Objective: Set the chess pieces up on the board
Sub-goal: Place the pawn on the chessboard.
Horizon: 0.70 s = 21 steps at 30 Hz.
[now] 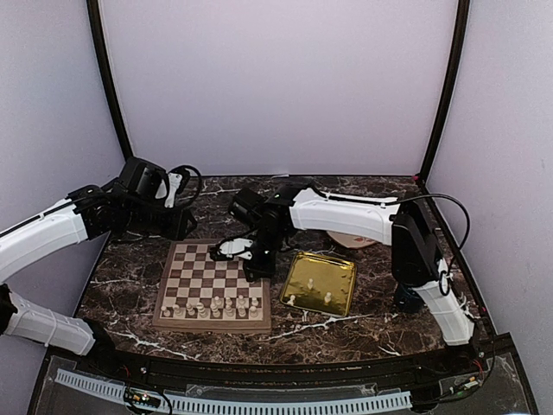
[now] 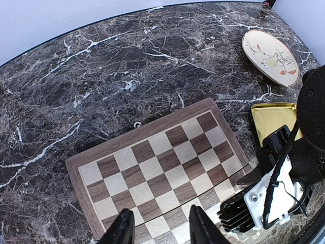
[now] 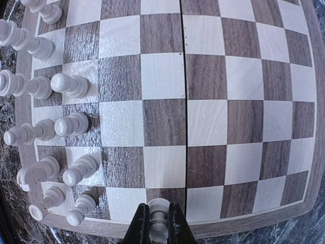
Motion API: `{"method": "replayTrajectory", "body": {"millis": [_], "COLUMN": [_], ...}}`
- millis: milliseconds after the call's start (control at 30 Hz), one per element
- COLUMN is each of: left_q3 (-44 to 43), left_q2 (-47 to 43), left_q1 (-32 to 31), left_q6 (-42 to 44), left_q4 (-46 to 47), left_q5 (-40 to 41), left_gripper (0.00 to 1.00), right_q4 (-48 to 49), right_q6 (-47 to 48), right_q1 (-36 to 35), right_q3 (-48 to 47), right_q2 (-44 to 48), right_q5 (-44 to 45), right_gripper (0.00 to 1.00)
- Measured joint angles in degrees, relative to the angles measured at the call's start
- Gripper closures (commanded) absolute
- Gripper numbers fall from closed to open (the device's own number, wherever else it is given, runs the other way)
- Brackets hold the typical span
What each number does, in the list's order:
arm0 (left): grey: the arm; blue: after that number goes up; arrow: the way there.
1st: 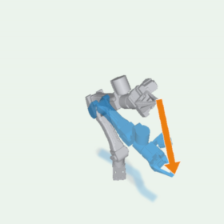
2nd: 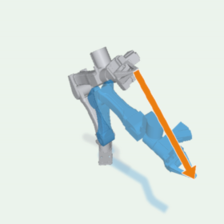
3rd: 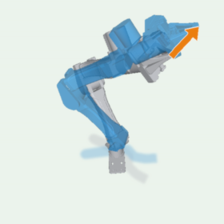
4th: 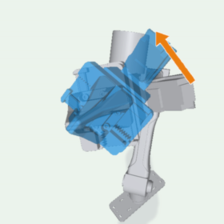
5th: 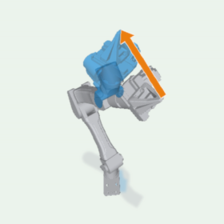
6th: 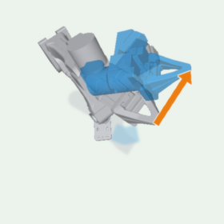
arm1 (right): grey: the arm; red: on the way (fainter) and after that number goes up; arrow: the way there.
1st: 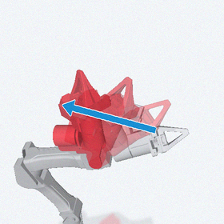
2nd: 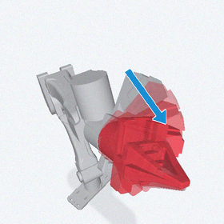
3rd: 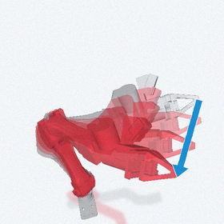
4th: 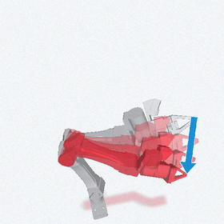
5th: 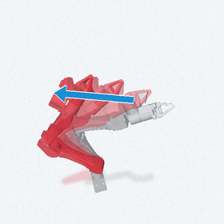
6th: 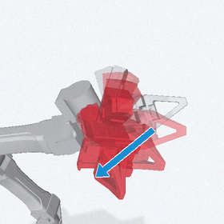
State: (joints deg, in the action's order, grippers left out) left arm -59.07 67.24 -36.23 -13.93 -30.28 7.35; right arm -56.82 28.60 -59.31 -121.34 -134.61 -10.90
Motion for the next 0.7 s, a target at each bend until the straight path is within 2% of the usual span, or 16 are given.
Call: {"method": "replayTrajectory", "body": {"millis": [233, 433, 567, 700], "left_q3": [0.42, 0.42, 0.39, 0.11], "left_q2": [0.39, 2.97, 6.45, 10.16], "left_q1": [0.0, 0.0, 0.0, -0.55], "left_q6": [-0.28, -0.2, 0.85, 2.69], "left_q4": [0.0, 0.22, 0.28, 0.68], "left_q5": [-0.81, -3.63, -7.26, -11.39], "left_gripper": [0.61, 0.61, 0.61, 0.59], "right_q4": [-0.66, -0.28, 0.26, 4.02], "right_q6": [-0.57, -1.09, -1.07, -1.29], "right_q1": [-0.22, 0.39, 2.56, 8.55], "right_q3": [0.0, 1.46, 8.59, 20.17], "right_q2": [-1.18, -0.02, 6.62, 18.56], "right_q5": [-0.07, -0.68, -2.47, -4.76], "right_gripper": [0.76, 0.72, 0.72, 0.71]}}
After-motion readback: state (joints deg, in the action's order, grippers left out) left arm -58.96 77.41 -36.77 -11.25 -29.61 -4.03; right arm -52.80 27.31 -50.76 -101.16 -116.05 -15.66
